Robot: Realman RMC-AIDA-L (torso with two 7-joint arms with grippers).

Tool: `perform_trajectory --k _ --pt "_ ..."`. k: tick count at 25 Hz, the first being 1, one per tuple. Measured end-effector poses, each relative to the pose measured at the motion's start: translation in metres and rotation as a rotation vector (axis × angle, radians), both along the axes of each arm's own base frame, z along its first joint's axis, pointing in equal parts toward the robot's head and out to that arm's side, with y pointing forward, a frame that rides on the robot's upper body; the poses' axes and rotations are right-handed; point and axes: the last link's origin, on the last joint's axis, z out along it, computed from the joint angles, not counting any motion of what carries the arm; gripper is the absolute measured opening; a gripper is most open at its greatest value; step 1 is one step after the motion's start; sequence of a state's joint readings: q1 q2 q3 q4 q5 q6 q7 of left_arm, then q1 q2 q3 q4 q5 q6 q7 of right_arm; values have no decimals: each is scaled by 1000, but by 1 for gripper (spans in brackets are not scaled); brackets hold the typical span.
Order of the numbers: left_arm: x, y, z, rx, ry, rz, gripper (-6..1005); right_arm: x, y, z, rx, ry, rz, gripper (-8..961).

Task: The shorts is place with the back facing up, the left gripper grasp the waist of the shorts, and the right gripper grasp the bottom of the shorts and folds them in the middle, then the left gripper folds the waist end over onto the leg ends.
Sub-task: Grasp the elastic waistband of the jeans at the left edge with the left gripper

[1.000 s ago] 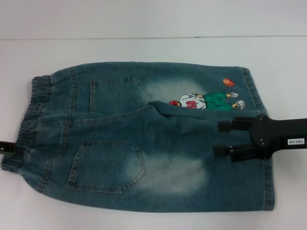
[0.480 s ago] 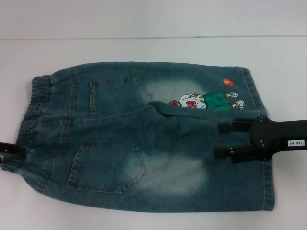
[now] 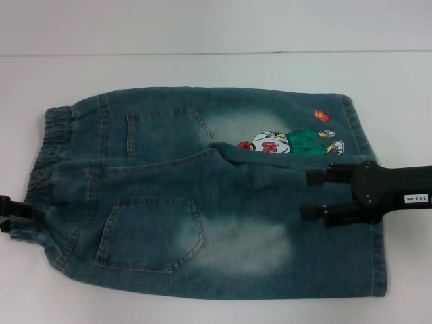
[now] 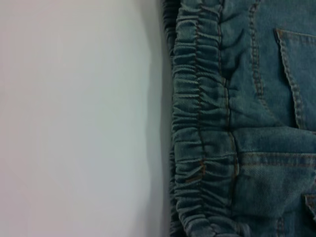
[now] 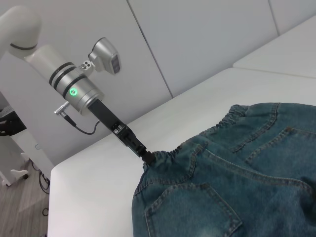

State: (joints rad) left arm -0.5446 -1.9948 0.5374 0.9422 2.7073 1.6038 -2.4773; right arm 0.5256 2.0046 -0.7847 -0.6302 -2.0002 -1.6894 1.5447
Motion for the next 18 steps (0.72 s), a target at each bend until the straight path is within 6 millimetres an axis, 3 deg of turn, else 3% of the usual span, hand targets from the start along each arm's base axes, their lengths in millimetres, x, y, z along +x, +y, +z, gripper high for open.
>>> perform_trajectory --k 9,18 --pt "3 0 -3 -9 -8 -7 570 0 -1 1 -2 3 0 939" --pt "4 0 -6 -9 -22 -18 197 4 -4 2 -3 6 -14 939"
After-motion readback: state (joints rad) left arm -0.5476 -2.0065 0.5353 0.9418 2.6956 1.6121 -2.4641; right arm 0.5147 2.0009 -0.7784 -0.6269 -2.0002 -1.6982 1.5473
